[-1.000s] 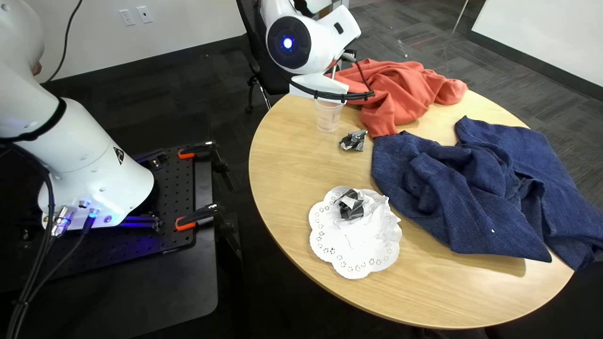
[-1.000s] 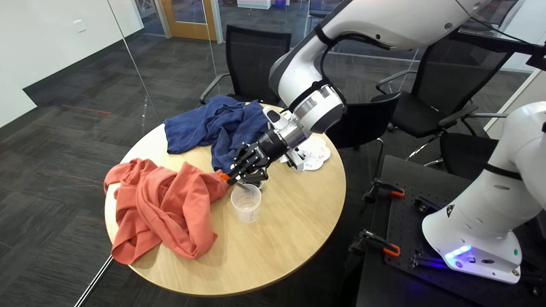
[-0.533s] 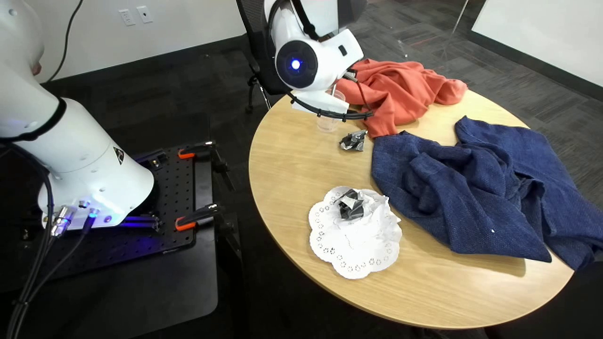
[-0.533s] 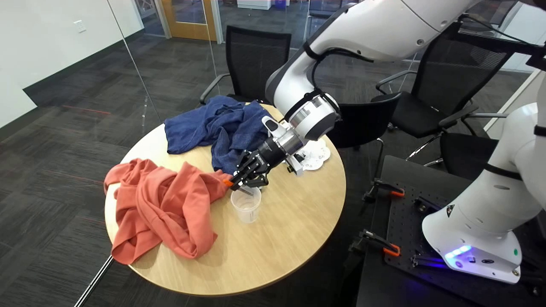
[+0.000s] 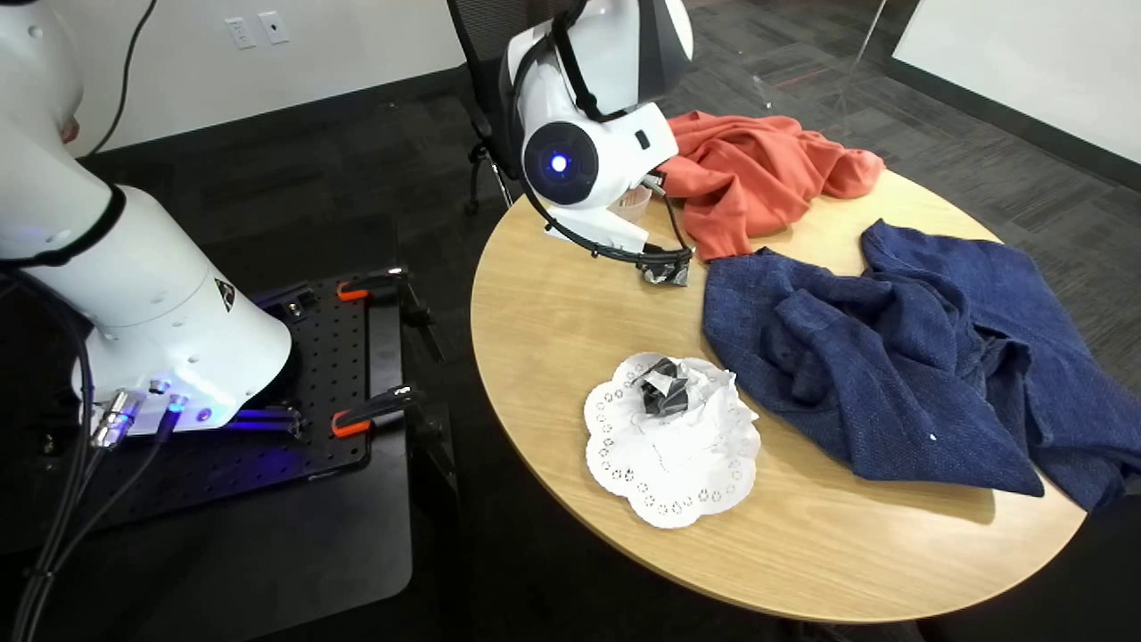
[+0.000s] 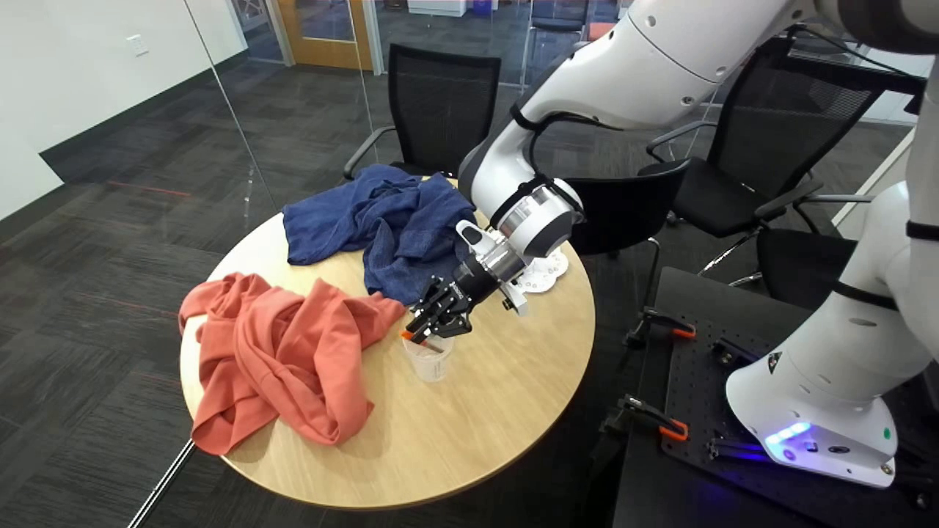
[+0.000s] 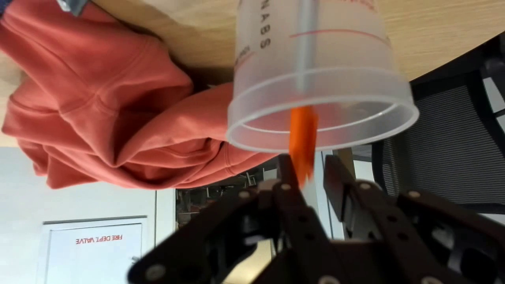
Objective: Put the marker in the clear cup
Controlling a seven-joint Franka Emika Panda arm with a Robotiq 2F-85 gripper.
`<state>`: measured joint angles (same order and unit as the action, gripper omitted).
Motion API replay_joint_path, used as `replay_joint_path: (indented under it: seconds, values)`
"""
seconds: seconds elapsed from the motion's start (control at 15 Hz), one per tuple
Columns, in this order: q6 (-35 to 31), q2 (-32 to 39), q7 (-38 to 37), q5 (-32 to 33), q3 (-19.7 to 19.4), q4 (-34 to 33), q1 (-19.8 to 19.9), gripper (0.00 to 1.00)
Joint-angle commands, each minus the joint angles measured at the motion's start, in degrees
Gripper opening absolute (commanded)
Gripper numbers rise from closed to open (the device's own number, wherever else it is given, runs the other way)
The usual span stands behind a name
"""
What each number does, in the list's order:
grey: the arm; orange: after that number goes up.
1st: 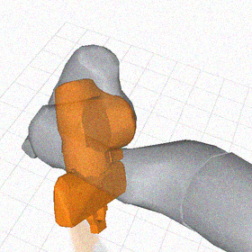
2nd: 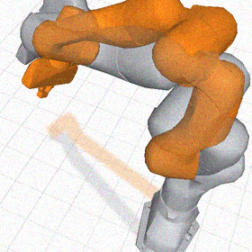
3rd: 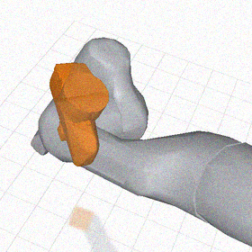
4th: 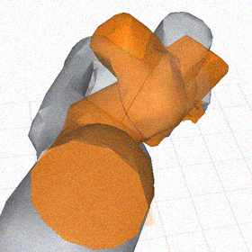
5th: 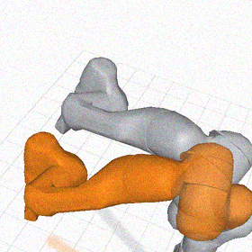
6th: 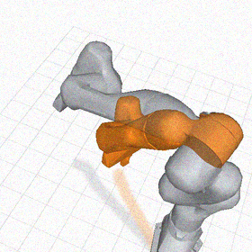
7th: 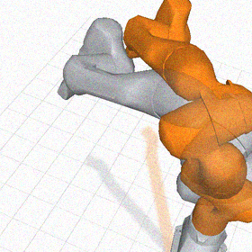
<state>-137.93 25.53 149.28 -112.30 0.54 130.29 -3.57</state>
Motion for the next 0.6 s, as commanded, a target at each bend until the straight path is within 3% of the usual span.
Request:
replay_joint_path:
  seconds: [0.0, 0.2, 0.33, 0.4, 0.53]
  values:
    - [1.1, -0.2, -0.1, -0.6, -1.3, -0.8, -1.3, 0.57]
    - [1.1, -2.6, 0.0, -0.7, -1.1, -0.1, -1.6, 0.79]
    - [2.0, -5.5, 0.0, -1.2, -3.5, 1.1, -4.2, 0.94]
    - [2.0, -6.8, 0.0, -1.2, -4.2, 1.5, -5.1, 0.99]
    - [2.0, -9.5, 0.0, -0.9, -5.4, 2.6, -6.6, 1.0]
